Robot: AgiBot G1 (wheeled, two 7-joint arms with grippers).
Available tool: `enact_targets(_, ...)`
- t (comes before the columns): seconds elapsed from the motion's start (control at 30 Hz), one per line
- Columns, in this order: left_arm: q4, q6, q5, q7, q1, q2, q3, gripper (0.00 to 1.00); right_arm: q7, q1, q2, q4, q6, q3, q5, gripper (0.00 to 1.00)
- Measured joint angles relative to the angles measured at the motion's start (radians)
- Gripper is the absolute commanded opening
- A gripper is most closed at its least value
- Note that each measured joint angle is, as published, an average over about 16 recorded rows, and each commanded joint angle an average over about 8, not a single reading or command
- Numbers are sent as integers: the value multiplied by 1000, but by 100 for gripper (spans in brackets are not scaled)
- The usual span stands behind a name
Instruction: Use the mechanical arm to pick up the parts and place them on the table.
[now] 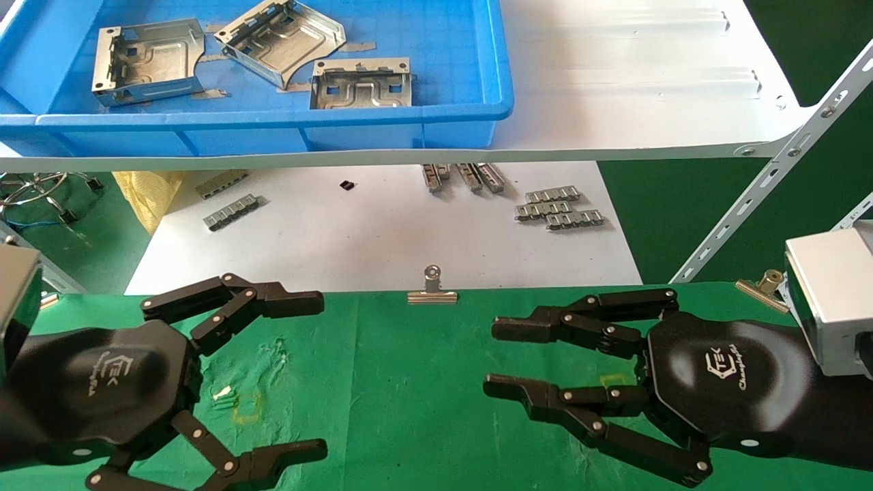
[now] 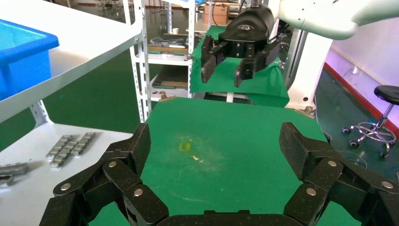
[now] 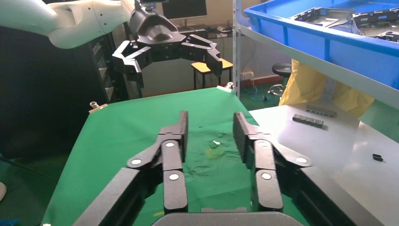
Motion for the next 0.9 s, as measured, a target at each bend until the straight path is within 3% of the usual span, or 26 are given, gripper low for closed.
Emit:
enact_targets(0.53, 3, -9, 2, -3, -23, 9, -2, 100, 0, 0, 0, 0, 0, 0, 0, 0)
enact_targets(0.9, 106, -72, 75, -43, -251, 105, 26, 100, 0, 0, 0, 0, 0, 0, 0, 0)
